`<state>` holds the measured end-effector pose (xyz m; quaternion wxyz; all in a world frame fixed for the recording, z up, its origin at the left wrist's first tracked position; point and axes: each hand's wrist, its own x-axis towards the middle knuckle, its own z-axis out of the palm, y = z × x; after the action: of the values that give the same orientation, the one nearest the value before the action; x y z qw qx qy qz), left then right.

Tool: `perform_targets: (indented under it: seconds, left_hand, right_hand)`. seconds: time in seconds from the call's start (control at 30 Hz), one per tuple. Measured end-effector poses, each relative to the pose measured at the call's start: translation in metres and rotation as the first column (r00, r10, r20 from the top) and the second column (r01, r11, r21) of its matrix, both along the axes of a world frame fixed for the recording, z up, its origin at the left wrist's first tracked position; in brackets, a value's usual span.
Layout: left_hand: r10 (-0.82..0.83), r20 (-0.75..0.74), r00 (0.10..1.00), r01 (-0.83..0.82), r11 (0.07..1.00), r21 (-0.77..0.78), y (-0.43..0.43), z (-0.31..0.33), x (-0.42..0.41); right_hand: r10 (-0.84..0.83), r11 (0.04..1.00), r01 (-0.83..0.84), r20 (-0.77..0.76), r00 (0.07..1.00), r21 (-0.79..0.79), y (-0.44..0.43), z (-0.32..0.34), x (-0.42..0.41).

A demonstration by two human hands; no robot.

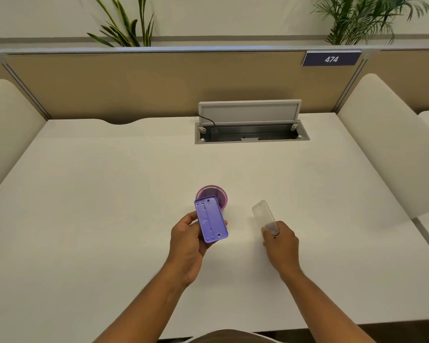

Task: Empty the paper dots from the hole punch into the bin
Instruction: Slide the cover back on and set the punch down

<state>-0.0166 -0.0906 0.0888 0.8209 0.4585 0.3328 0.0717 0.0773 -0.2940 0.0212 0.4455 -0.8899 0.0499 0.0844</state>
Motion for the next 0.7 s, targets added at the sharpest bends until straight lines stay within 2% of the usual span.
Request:
perform_targets:
  seconds: [0.13, 0.27, 0.37, 0.53, 0.7]
  left_hand:
    - [-0.005, -0.004, 1.000, 0.005, 1.000, -0.019, -0.005, -0.004, -0.005]
    - [-0.043, -0.009, 0.999, 0.043, 0.999, -0.003, -0.011, -0.005, -0.007]
    - [-0.062, -0.008, 0.998, 0.062, 0.998, -0.001, -0.014, -0.005, -0.006]
    - [-0.065, -0.008, 0.998, 0.065, 0.998, -0.017, -0.021, -0.007, -0.007]
    - [-0.046, -0.013, 0.999, 0.046, 0.999, -0.026, -0.026, -0.007, -0.007]
  right_hand:
    - [-0.029, 0.994, 0.022, 0.065, 0.997, 0.111, 0.004, 0.016, -0.007]
    - [-0.034, 0.993, 0.005, 0.243, 0.969, 0.119, 0.010, 0.036, -0.012]
    - [-0.025, 0.991, -0.030, 0.405, 0.914, 0.128, 0.018, 0.052, -0.015]
    - [0.183, 0.977, -0.212, 0.622, 0.762, -0.028, 0.027, 0.072, -0.025]
    - [0.384, 0.906, -0.396, 0.684, 0.620, -0.150, 0.036, 0.082, -0.039]
